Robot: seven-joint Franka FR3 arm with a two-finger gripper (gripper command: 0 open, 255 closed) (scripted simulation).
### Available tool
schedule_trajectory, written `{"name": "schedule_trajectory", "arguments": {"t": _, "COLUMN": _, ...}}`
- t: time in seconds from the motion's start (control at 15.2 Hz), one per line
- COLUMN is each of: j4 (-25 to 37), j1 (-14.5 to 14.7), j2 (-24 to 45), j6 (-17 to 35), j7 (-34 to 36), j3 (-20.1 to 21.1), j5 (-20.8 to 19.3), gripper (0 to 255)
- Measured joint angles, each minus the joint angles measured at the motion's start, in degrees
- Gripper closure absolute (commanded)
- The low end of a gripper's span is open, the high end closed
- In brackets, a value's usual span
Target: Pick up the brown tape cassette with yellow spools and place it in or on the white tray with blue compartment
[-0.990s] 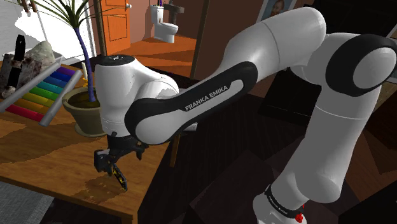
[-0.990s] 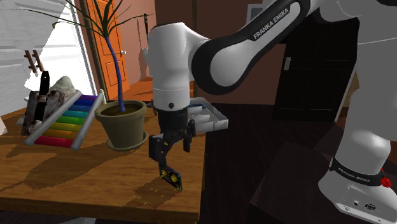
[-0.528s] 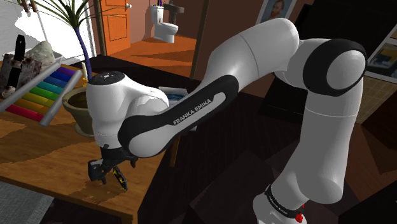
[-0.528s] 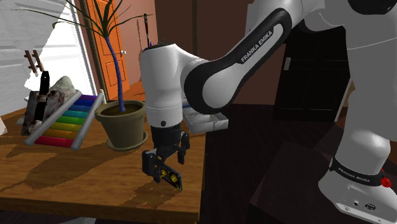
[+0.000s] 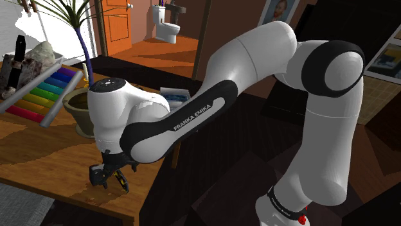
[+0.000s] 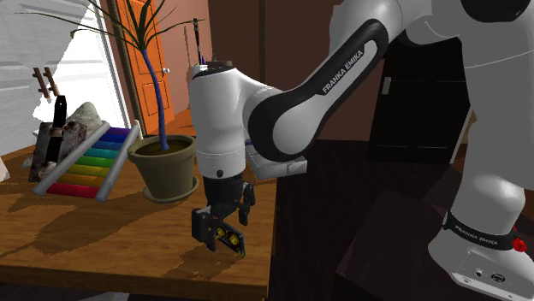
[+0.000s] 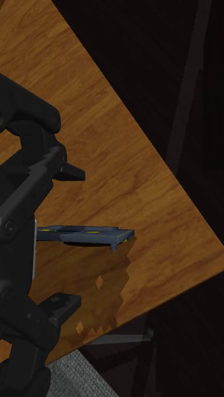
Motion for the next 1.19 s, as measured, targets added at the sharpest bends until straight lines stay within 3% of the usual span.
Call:
{"name": "schedule_trajectory", "arguments": {"t": 0.07, "j4": 0.00, "j1": 0.00, "j2": 0.00, "j6": 0.00, "j7": 0.00, "j3": 0.00, "j5": 0.00, "gripper": 255}}
{"name": "schedule_trajectory", "arguments": {"t": 0.73, "j4": 0.01, "j1": -0.02, "j2": -0.03, "j6": 0.02, "j7": -0.01, "j3": -0.01, "j5": -0.01, "gripper": 255}}
{"name": "schedule_trajectory", "arguments": {"t": 1.19, "j4": 1.20, "j1": -0.85, "j2": -2.71, "j6": -3.44, "j7": -1.31, "j3": 1.12, "j5": 2.10, "gripper": 255}}
